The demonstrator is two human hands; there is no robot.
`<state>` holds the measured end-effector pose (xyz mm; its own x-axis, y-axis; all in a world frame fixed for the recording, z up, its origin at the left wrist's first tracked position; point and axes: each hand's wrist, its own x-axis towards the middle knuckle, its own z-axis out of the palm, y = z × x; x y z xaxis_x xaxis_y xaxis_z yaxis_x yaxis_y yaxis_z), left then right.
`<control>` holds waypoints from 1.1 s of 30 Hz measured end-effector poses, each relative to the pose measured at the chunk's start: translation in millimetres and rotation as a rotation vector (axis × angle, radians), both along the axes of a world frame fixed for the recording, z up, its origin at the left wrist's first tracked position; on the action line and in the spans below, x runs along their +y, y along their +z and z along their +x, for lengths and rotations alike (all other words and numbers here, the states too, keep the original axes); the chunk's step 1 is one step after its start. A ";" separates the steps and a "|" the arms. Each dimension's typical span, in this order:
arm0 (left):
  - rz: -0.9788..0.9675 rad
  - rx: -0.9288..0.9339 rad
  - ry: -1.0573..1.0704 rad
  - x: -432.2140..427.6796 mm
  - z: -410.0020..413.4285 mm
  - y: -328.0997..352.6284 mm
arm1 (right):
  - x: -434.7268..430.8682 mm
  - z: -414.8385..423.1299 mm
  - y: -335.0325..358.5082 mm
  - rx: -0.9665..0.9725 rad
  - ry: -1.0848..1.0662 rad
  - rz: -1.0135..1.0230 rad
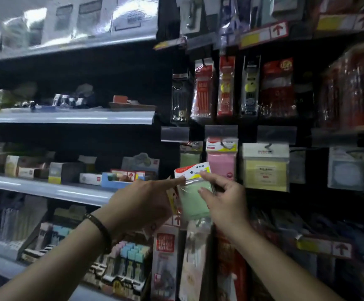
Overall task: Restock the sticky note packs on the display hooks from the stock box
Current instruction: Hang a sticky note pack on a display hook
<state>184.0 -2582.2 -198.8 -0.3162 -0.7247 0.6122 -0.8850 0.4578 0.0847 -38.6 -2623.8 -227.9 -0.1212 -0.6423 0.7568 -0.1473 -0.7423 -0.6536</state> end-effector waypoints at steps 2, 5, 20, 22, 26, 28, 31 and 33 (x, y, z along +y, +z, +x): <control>-0.022 -0.019 -0.028 -11.9 8.6 12.7 | -7.2 15.0 11.0 -0.022 -0.006 -0.040; -0.099 -0.042 0.012 -28.8 20.8 22.5 | -16.5 34.8 25.0 -0.075 0.005 -0.078; -0.084 -0.001 0.067 -67.6 41.2 33.8 | -62.9 85.1 48.6 -0.340 0.067 -0.046; -0.065 -0.012 0.084 -71.5 43.0 34.1 | -64.8 87.2 50.9 -0.341 0.045 -0.047; -0.043 0.006 0.114 -77.9 38.0 38.3 | -64.9 87.3 53.6 -0.318 -0.012 -0.020; -0.041 0.006 0.137 -82.4 36.4 38.0 | -65.4 85.7 53.1 -0.272 -0.052 0.003; -0.009 0.003 0.160 -88.4 34.2 35.7 | -66.3 82.7 56.4 -0.162 -0.178 0.028; 0.009 0.001 0.173 -90.0 32.7 36.6 | -67.3 82.9 60.6 0.008 -0.319 0.019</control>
